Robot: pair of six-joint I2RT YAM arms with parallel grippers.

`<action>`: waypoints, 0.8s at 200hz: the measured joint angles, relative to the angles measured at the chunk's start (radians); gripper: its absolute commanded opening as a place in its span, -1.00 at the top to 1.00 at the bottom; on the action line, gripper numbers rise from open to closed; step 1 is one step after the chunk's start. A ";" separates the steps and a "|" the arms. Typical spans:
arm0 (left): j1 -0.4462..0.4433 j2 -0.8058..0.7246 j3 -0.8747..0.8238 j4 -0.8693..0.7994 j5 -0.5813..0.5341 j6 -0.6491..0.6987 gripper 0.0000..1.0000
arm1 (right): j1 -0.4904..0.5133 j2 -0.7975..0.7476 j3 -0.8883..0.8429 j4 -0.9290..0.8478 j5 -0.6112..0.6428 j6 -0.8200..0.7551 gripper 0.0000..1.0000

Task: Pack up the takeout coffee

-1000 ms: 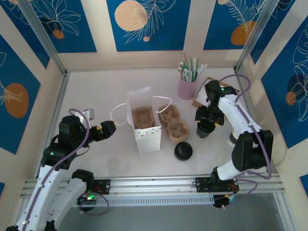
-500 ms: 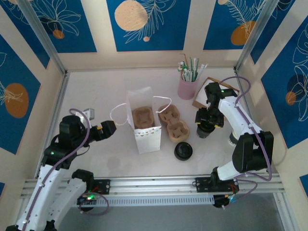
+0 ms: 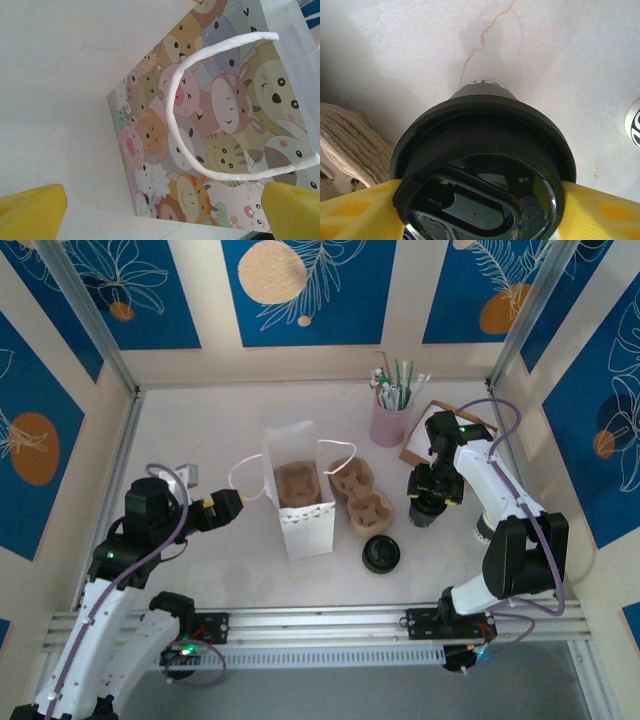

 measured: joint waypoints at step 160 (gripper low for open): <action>0.000 0.001 -0.016 0.008 -0.006 0.000 -1.00 | 0.043 -0.117 0.123 -0.079 0.016 0.004 -0.25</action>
